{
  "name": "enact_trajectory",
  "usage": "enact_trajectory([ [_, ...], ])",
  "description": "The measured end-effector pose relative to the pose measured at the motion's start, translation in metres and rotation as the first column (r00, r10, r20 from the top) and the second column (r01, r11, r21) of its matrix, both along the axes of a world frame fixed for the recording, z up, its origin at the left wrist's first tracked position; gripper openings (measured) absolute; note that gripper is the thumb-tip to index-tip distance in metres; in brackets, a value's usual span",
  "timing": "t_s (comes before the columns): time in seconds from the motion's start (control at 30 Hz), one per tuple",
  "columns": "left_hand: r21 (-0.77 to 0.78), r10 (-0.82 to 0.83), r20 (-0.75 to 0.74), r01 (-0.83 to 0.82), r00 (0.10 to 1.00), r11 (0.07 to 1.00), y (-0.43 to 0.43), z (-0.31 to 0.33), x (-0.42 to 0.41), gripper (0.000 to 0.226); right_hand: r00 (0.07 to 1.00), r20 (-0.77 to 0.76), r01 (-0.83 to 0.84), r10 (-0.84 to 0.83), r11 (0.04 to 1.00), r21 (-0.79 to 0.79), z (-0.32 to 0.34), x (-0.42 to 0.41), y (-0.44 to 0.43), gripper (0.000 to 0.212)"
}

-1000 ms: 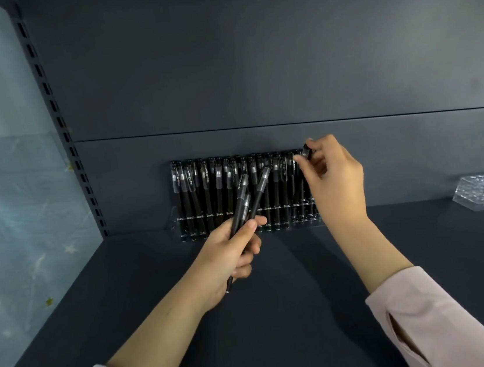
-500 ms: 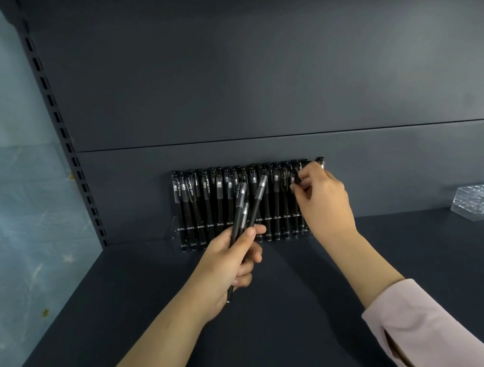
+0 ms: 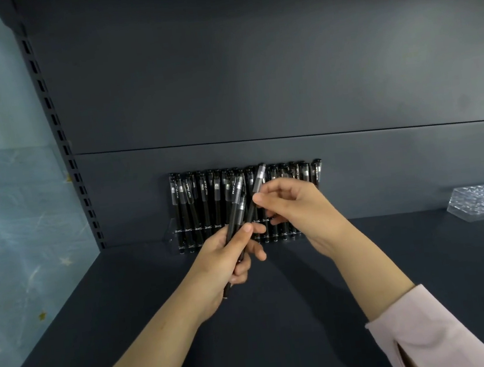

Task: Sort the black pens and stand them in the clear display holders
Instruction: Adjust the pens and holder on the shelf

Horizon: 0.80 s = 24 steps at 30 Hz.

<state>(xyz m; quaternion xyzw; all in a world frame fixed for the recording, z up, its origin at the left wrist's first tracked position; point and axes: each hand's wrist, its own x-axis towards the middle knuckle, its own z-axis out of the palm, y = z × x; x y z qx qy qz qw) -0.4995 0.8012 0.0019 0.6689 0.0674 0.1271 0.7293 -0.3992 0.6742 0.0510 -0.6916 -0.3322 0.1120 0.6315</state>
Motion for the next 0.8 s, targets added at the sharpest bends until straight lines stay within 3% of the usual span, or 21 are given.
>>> enact_trajectory([
  [0.17, 0.018, -0.030, -0.011, 0.030, 1.000, 0.999, -0.002, 0.001, -0.001, 0.029, 0.988, -0.157, 0.009, 0.014, 0.989, 0.144, -0.004, -0.001, 0.004, 0.014],
  [0.3, 0.022, -0.011, -0.048, 0.012, 0.999, 1.000, -0.002, -0.001, 0.000, 0.035, 0.967, -0.200, 0.214, -0.160, 0.934, 0.286, -0.005, 0.009, -0.001, 0.045],
  [0.47, -0.083, 0.024, -0.099, -0.032, 0.995, 0.996, 0.000, -0.003, 0.002, 0.041, 0.911, -0.026, 0.396, -0.412, 0.855, 0.335, -0.007, 0.030, -0.017, 0.049],
  [0.67, -0.119, 0.043, -0.079, -0.052, 0.996, 0.992, 0.000, -0.004, 0.004, 0.028, 0.809, -0.060, 0.553, -0.585, 0.723, 0.414, -0.007, 0.043, -0.032, 0.029],
  [0.8, -0.144, 0.049, -0.060, -0.057, 0.997, 0.988, 0.000, -0.005, 0.006, 0.027, 0.719, 0.060, 0.624, -0.693, 0.681, 0.385, -0.011, 0.049, -0.038, 0.029],
])
